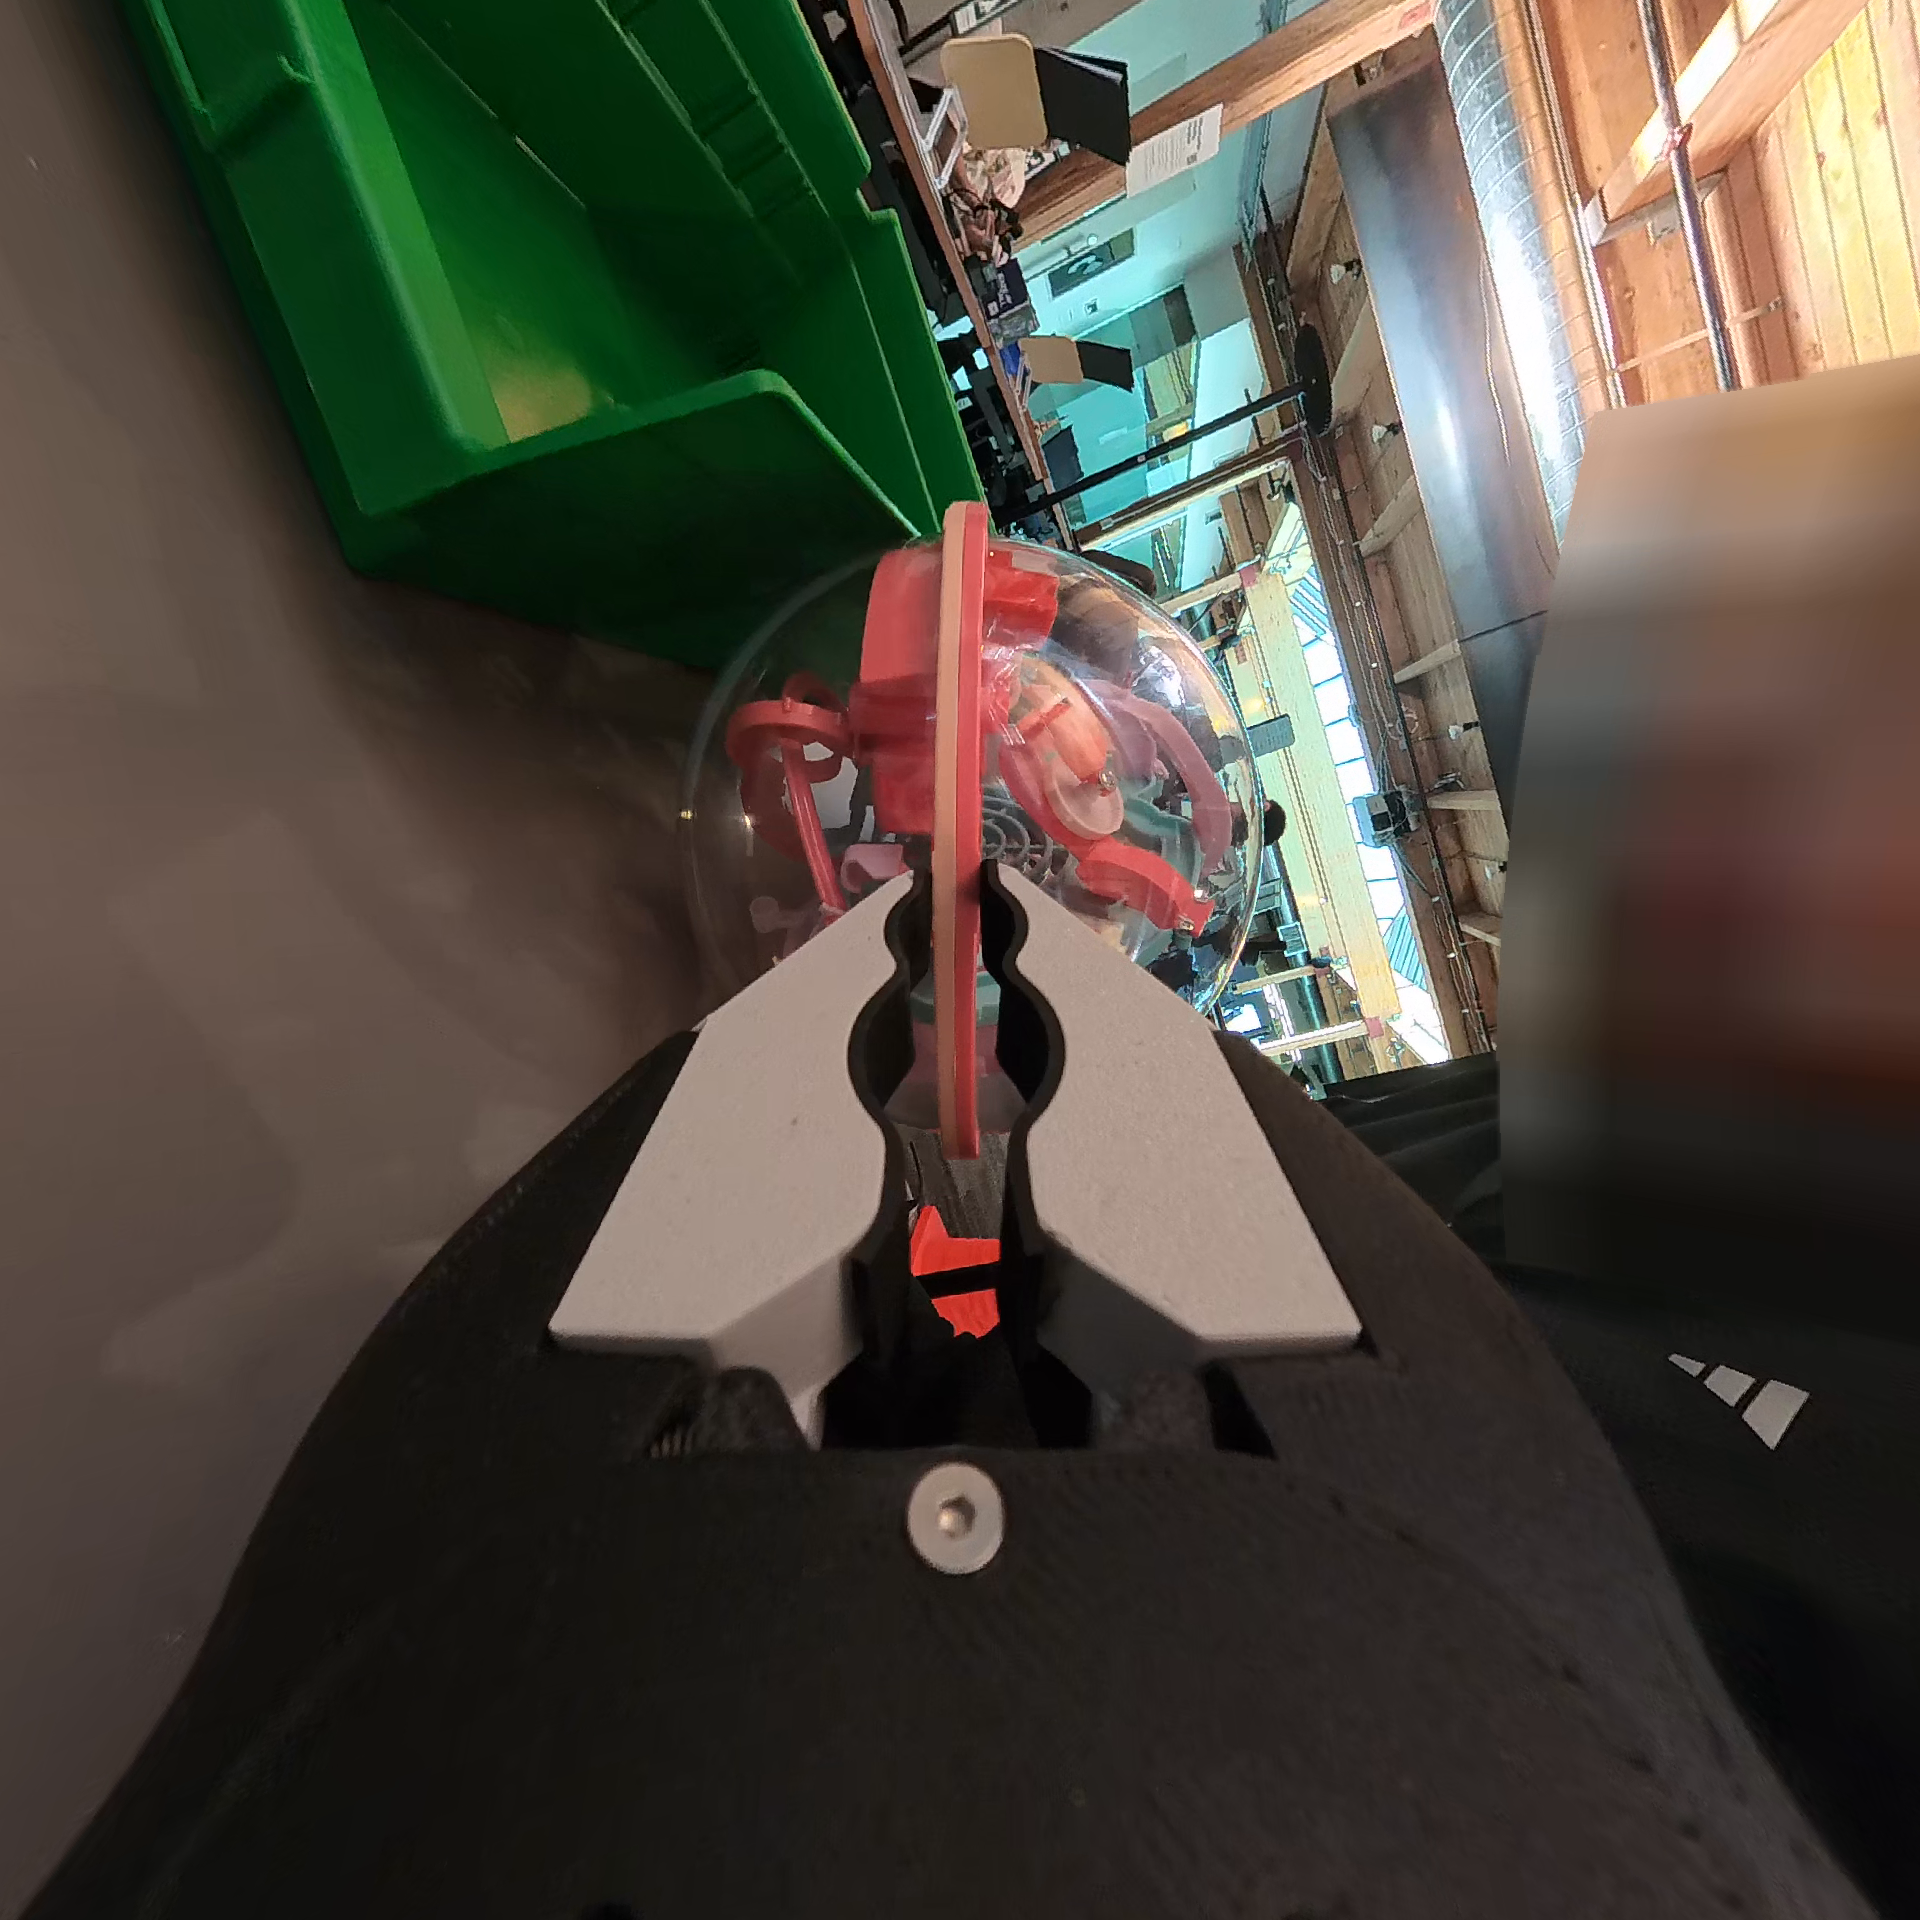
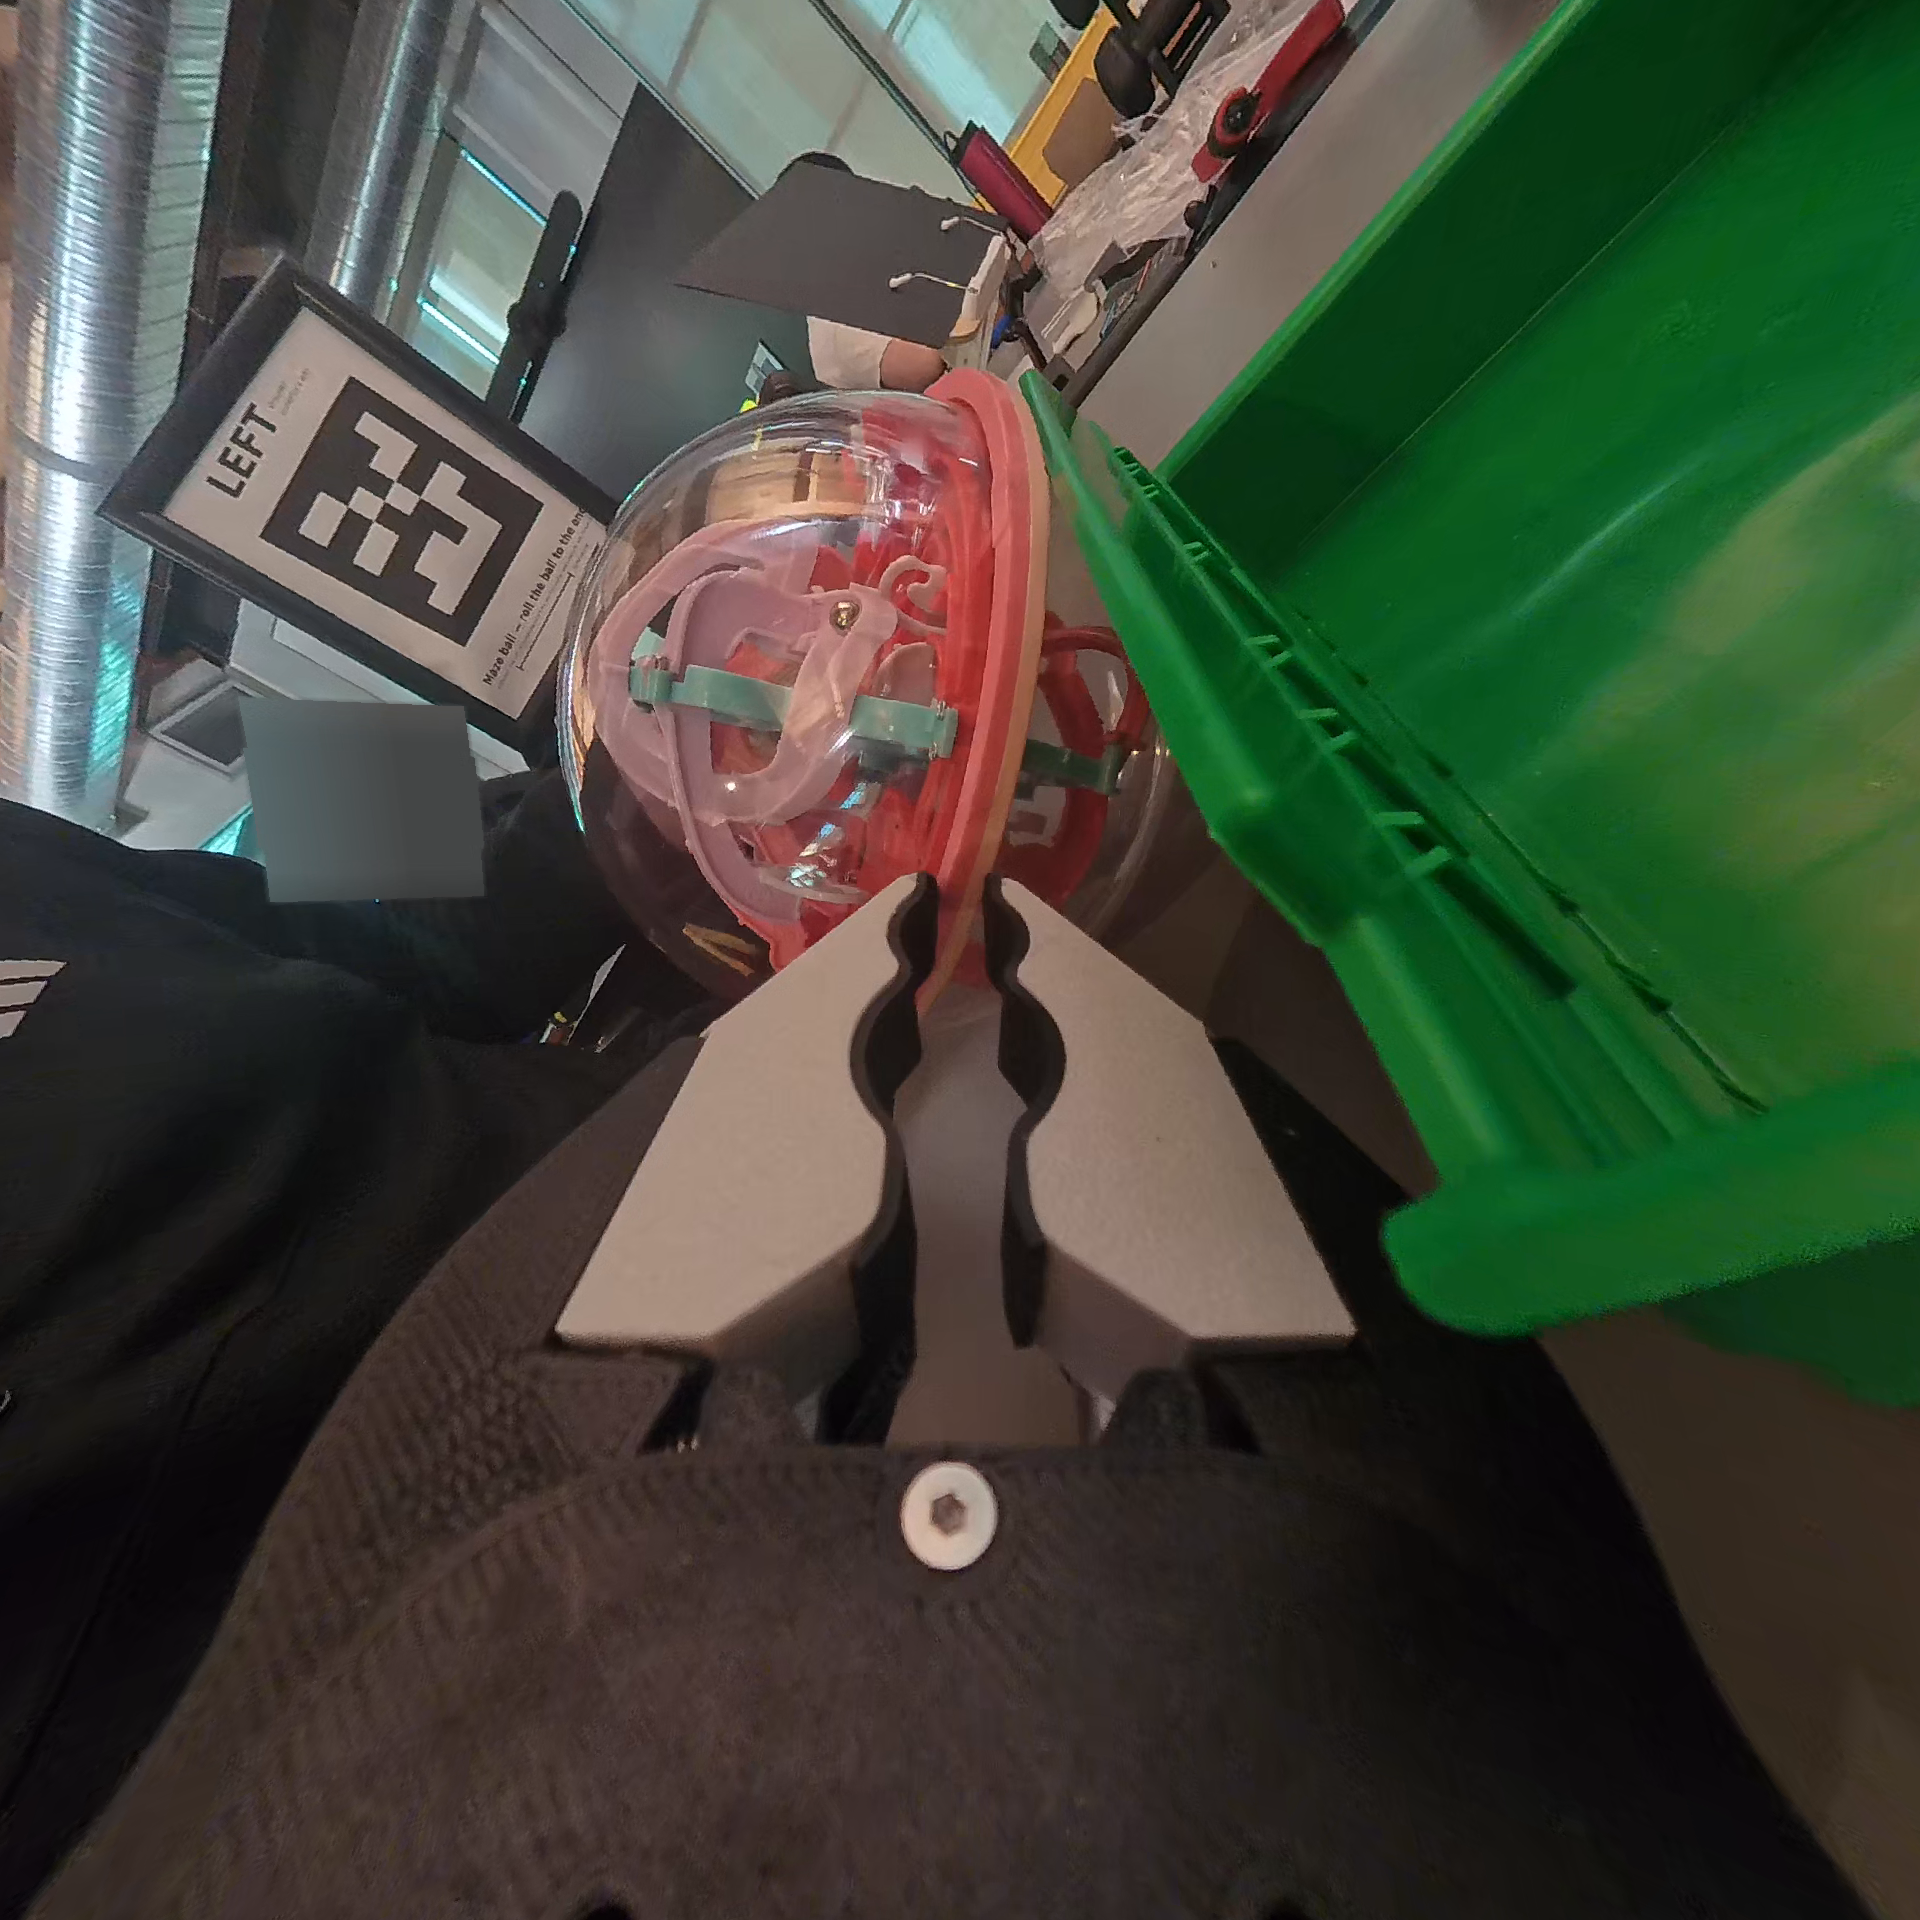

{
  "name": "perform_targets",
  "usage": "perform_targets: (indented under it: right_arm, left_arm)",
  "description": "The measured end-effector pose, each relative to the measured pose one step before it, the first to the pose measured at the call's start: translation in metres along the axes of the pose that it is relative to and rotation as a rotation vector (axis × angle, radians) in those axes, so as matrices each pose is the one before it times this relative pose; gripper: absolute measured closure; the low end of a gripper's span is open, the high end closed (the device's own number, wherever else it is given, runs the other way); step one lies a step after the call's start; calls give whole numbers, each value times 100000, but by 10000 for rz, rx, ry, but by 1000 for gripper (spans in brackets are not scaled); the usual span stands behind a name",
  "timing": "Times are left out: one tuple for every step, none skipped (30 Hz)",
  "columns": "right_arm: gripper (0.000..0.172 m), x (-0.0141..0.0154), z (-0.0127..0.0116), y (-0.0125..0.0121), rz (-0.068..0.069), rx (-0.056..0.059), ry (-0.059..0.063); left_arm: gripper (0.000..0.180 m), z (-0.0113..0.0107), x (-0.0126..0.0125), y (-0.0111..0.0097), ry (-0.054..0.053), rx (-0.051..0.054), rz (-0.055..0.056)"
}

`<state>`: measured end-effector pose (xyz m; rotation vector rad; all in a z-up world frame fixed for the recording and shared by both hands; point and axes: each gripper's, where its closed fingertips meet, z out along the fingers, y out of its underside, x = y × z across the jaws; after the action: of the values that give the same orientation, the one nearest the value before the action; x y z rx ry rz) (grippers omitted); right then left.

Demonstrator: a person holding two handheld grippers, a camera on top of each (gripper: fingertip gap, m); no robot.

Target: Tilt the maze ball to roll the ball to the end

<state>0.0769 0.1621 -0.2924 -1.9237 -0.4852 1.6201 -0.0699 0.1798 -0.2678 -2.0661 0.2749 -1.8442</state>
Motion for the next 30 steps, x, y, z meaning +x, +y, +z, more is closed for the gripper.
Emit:
perform_targets:
  right_arm:
    - [165, -41, 17, 31, 14, -15, -14]
    - [165, -25, 3, 30, 35, -19, -24]
    - [165, -10, 10, 50, 41, -22, -10]
    - [165, 13, 11, 54, 38, -35, 8]
    - [165, 2, 2, 54, 43, -35, 1]
    - [165, -10, -19, 54, 71, -30, -19]
    - [165, 16, -16, 67, 86, -46, -5]
    - [165, 75, -21, 73, 57, -49, 32]
    - [165, 88, -26, 62, 61, -42, 42]
    - [165, 77, -26, 56, 56, -29, 29]
    - [165, 48, -18, 47, 50, -25, 21]
    - [165, 28, -10, 62, 43, -23, 13]
    - [165, -28, -22, 44, 58, -12, -22]
    - [165, -36, -14, 20, 76, 7, -37]
    - [165, 19, -11, 5, 72, 13, 7]
    - [165, 79, -4, -44, 26, 18, 59]
    - [165, 54, 10, -32, -23, 7, 52]
    - [165, 39, 18, -20, -10, 9, 20]
    - [165, 27, 12, -12, 1, 18, 18]
    - [165, 23, -16, 1, -2, 18, 34]
    - [165, -12, -18, 44, -5, 4, 11]
    - [165, -18, -27, 51, 27, 8, -8]
    - [165, -4, -44, 26, 31, 16, 13]
    - [165, -19, -57, 50, 14, 9, 17]
    - [165, -57, -52, 71, 13, -9, -2]
    - [165, -78, -59, 75, 38, 4, -22]
    - [165, -80, -56, 115, 51, -4, -20]
    - [165, -51, -42, 144, 33, -21, 6]
    - [165, -47, -34, 150, 50, -11, 9]
    - [165, -72, -28, 135, 69, 7, -13]
  left_arm:
    - [174, -9, -21, -43, 2, -13, -18]
    - [174, -11, -31, -27, -4, -15, -23]
    - [174, 1, -40, -26, 0, -17, -32]
    - [174, 4, -76, 11, -23, -28, -58]
    - [173, 13, -109, 13, -37, -33, -56]
    - [173, 18, -73, 10, -18, -25, -64]
    - [173, 36, -72, 34, -23, -40, -68]
    - [173, 40, -92, 44, -46, -57, -29]
    - [173, 45, -103, 54, -56, -64, -29]
    - [173, 42, -76, 26, -47, -39, -49]
    - [173, 47, -75, 0, -33, -27, -74]
    - [173, 31, -68, 11, -28, -32, -58]
    - [173, 24, -42, 1, -20, -23, -49]
    - [173, 7, -56, -10, -23, -26, -75]
    - [173, 20, 14, -18, 4, -40, -37]
    - [173, 24, 46, -33, 2, -46, 24]
    - [173, 21, 9, -78, -45, -26, 48]
    - [173, 9, -8, -104, -49, 0, 47]
    - [173, 0, 1, -50, -17, -25, 19]
    - [173, 7, 48, 34, 18, -39, 27]
    - [173, 7, 27, 63, 0, -22, 13]
    - [173, 7, 30, 92, 4, -14, -25]
    - [173, 27, 61, 122, 21, -23, -6]
    - [173, 22, 49, 137, 11, -31, -21]
    - [173, 17, 30, 157, -1, -39, -15]
    - [173, 16, 45, 150, 25, -34, -32]
    - [173, 12, 64, 133, 27, -25, -44]
    - [173, 22, 24, 99, -8, -16, -5]
    - [173, 23, 17, 96, 11, -30, -43]
    - [173, 22, -29, 78, 1, -29, -66]
